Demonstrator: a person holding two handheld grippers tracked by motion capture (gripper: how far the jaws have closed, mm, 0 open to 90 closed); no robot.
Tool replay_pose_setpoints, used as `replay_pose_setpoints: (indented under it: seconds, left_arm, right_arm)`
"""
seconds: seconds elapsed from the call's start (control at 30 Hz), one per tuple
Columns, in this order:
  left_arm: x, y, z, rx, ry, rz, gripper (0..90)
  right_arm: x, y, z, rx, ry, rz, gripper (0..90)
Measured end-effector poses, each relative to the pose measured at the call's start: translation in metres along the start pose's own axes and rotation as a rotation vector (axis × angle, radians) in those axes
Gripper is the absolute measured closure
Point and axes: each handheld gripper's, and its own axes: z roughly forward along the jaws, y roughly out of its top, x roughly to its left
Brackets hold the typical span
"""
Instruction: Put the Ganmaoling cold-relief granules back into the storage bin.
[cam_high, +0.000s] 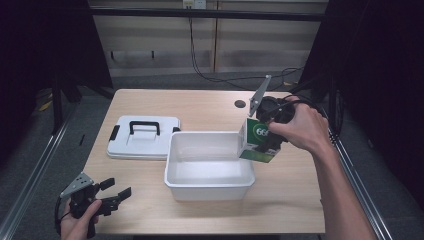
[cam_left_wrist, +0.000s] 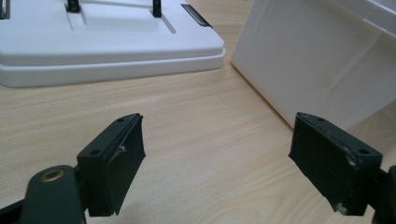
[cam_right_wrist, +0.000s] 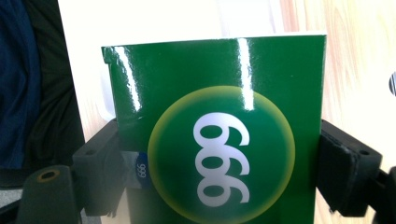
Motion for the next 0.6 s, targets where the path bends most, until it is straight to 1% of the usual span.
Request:
replay_pose_setpoints:
  seconds: [0.07, 0.13, 0.2, 0.27, 0.5, 0.53, 0.6]
  left_arm:
    - [0.0, 0.0, 0.0, 0.0, 0.001, -0.001, 17.3]
    - [0.0, 0.0, 0.0, -0.001, 0.0, -0.002, 17.3]
    - [0.0, 0.0, 0.0, -0.001, 0.001, 0.001, 17.3]
    - [0.001, 0.0, 0.0, 0.001, 0.001, 0.003, 17.3]
    - [0.0, 0.0, -0.001, -0.002, 0.003, 0.0, 17.3]
    - [0.0, 0.0, -0.001, -0.002, 0.003, 0.0, 17.3]
    - [0.0, 0.0, -0.001, -0.002, 0.003, 0.0, 17.4]
  right_arm:
    - [0.001, 0.003, 0.0, 0.001, 0.002, 0.002, 15.7]
    - [0.001, 0.01, 0.004, 0.003, 0.016, -0.016, 15.6]
    - [0.001, 0.013, 0.005, 0.009, 0.015, -0.019, 15.6]
    - [0.001, 0.019, 0.011, 0.018, 0.023, -0.03, 15.6]
    - [0.002, 0.031, 0.022, 0.023, 0.042, -0.043, 15.6]
    - [0.002, 0.034, 0.024, 0.022, 0.045, -0.053, 15.6]
    - [0.003, 0.036, 0.025, 0.028, 0.047, -0.052, 15.6]
